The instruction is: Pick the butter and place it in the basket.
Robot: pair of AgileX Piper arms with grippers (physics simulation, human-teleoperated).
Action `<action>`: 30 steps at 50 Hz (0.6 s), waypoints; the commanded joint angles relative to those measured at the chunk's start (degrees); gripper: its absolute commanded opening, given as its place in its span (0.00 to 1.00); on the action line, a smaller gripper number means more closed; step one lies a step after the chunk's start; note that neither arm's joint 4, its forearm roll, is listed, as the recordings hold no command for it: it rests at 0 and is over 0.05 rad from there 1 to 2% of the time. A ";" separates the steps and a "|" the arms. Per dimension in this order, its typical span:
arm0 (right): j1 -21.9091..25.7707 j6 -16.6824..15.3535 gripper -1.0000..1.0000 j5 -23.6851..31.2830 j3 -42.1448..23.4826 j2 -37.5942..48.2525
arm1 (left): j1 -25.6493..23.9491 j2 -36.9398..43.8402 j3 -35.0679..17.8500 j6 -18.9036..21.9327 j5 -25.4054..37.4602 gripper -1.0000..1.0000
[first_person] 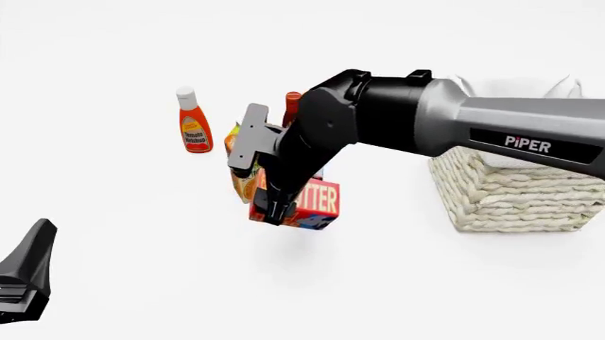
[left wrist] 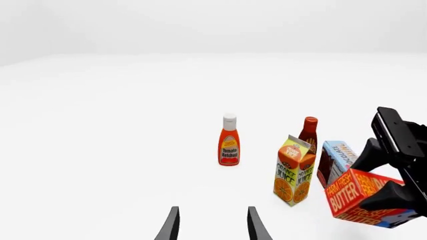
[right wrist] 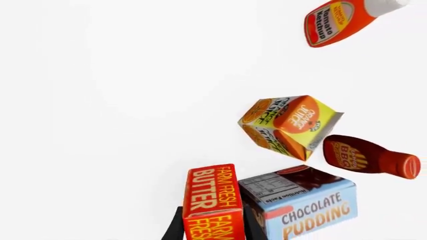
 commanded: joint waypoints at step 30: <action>-1.37 1.81 0.00 1.03 0.51 -5.41 | 0.00 0.00 0.00 -0.02 0.00 1.00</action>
